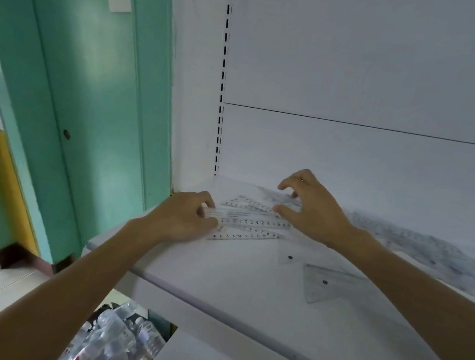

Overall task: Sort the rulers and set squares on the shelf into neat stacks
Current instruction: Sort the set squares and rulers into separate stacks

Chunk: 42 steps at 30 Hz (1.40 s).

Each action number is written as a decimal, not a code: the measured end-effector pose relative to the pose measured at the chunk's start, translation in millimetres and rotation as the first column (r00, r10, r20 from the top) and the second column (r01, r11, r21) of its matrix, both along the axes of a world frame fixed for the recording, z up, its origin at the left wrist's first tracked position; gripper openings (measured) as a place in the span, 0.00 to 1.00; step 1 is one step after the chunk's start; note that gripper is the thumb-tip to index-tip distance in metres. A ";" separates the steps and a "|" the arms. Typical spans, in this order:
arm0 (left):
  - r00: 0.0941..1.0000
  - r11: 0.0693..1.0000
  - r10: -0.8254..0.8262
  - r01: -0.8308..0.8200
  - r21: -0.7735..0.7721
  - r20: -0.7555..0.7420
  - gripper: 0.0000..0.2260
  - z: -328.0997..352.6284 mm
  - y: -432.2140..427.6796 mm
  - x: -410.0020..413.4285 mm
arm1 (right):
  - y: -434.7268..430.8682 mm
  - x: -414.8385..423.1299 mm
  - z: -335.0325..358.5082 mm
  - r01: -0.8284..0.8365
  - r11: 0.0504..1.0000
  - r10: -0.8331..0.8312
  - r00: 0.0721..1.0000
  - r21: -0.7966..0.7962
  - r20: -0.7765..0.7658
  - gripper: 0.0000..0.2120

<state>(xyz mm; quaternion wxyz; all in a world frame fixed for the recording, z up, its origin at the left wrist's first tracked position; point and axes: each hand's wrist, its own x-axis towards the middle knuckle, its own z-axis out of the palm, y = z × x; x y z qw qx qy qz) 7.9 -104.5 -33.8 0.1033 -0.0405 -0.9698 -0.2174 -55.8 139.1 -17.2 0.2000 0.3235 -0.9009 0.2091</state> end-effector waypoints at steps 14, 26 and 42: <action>0.959 0.969 0.245 -0.243 0.033 -0.142 0.16 1.5 -41.5 50.2 | -41.7 44.1 -9.0 -0.091 0.979 0.046 0.970 0.181 0.239 0.11; 0.949 0.984 0.118 -0.071 0.164 -0.293 0.14 6.7 -33.6 91.0 | -67.1 137.1 -17.9 0.036 0.916 -0.010 0.998 0.399 -0.066 0.29; 0.932 0.980 -0.070 0.131 0.150 -0.356 0.13 13.8 16.1 93.3 | 26.1 177.1 -5.4 0.220 0.965 -0.182 0.953 0.140 -0.243 0.08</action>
